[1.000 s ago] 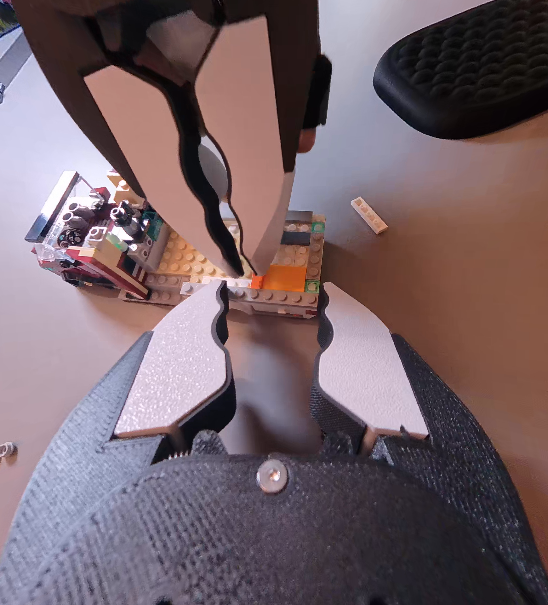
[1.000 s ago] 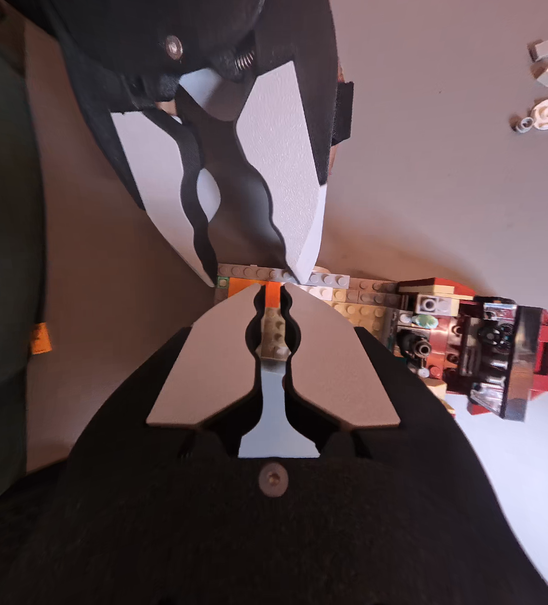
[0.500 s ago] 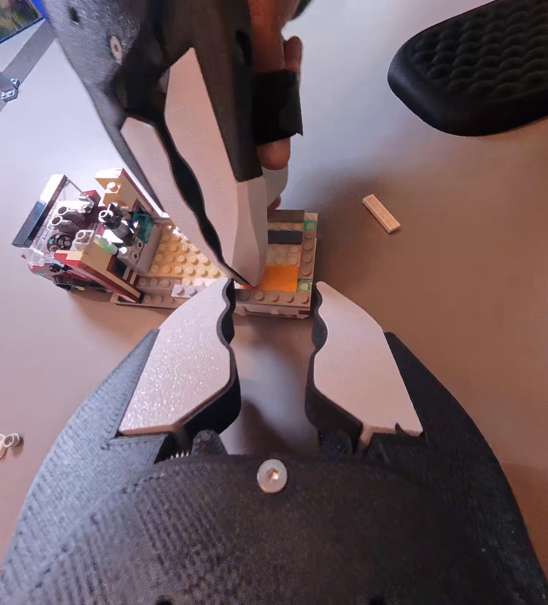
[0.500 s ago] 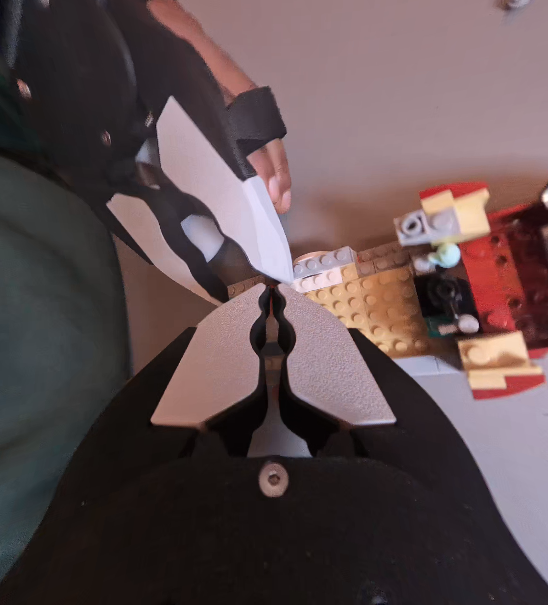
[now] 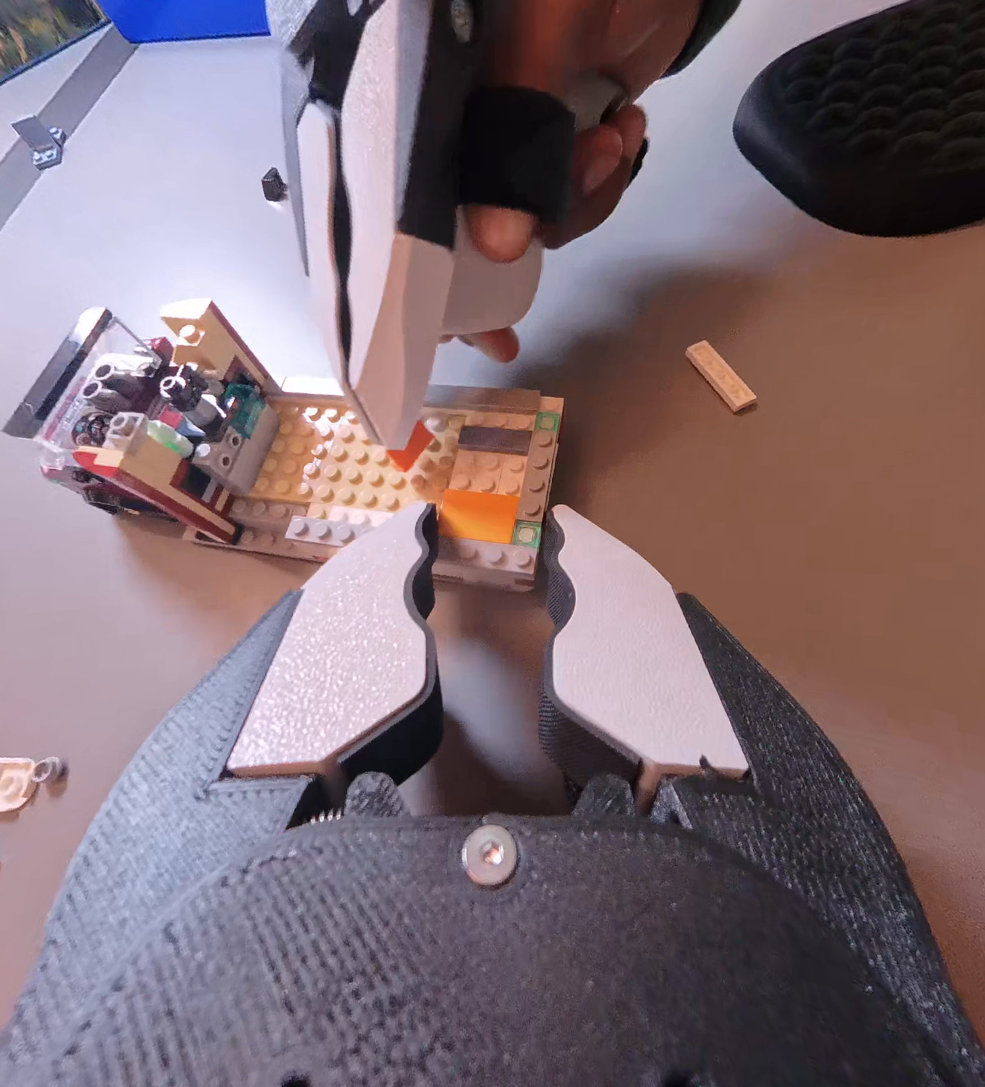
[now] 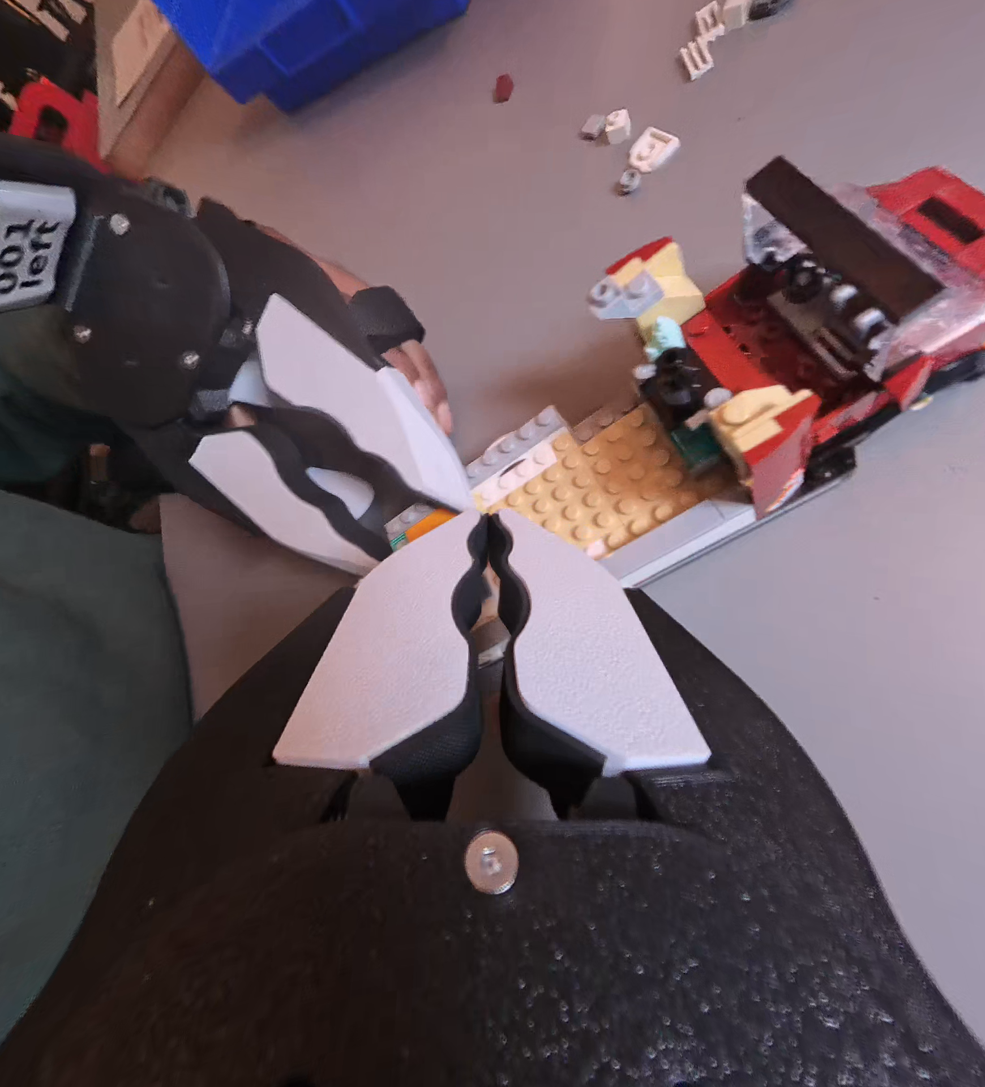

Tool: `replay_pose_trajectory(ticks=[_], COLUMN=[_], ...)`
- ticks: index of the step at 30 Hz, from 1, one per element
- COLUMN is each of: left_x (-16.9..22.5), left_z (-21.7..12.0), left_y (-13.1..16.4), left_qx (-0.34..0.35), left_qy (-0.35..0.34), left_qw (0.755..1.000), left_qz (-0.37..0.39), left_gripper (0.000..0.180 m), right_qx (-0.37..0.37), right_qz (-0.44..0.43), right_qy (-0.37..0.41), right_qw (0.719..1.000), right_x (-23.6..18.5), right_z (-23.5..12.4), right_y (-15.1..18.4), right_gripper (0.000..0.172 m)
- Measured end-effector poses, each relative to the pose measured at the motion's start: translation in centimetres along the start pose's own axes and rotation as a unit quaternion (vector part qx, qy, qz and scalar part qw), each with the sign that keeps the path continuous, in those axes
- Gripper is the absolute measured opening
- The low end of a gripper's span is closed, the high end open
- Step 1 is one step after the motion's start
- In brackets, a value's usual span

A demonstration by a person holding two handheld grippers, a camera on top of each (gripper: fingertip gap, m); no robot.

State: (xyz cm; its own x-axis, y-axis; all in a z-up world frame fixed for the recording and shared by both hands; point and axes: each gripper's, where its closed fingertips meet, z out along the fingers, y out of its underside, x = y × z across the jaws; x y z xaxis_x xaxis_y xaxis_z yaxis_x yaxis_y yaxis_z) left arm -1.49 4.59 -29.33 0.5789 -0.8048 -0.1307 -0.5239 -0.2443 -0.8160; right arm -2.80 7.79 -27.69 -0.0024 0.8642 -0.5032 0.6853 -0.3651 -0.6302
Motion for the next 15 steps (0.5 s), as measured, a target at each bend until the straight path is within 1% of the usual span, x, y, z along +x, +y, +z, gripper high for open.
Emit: replay_pose_trajectory(ticks=[3,6,8,10,11,13,15], left_x=[-0.1,-0.2,-0.2,-0.1,0.0,0.1,0.1], left_z=[-0.1,-0.4,-0.7,-0.9,-0.9,-0.9,-0.9], left_y=[0.0,-0.6,-0.9,-0.8,-0.7,-0.5,0.0], left_qx=[-0.004,0.007,0.017,0.010,0.006,-0.005,-0.016], left_qy=[0.008,0.004,0.008,0.008,0.008,0.013,0.019], left_qw=[1.000,1.000,1.000,1.000,1.000,1.000,0.999], left_qz=[-0.005,-0.008,-0.015,-0.006,0.001,0.015,0.026], left_gripper=[0.035,0.046,0.048,0.048,0.049,0.051,0.055], right_qx=[0.017,0.020,-0.010,-0.058,-0.079,-0.125,-0.146], right_qz=[-0.045,-0.090,-0.128,-0.172,-0.193,-0.208,-0.225], right_qy=[0.001,-0.006,-0.005,0.036,0.061,0.097,0.115], right_qw=[0.999,0.996,0.992,0.983,0.976,0.965,0.956], right_x=[-1.1,-2.2,-2.6,-1.6,-0.9,0.7,1.3], right_z=[-0.9,-2.5,-3.3,-4.0,-4.2,-4.2,-4.1], right_y=[-0.7,-1.8,-1.0,0.9,2.0,4.4,5.5], right_gripper=[0.000,0.001,0.001,0.001,0.007,0.035,0.039])
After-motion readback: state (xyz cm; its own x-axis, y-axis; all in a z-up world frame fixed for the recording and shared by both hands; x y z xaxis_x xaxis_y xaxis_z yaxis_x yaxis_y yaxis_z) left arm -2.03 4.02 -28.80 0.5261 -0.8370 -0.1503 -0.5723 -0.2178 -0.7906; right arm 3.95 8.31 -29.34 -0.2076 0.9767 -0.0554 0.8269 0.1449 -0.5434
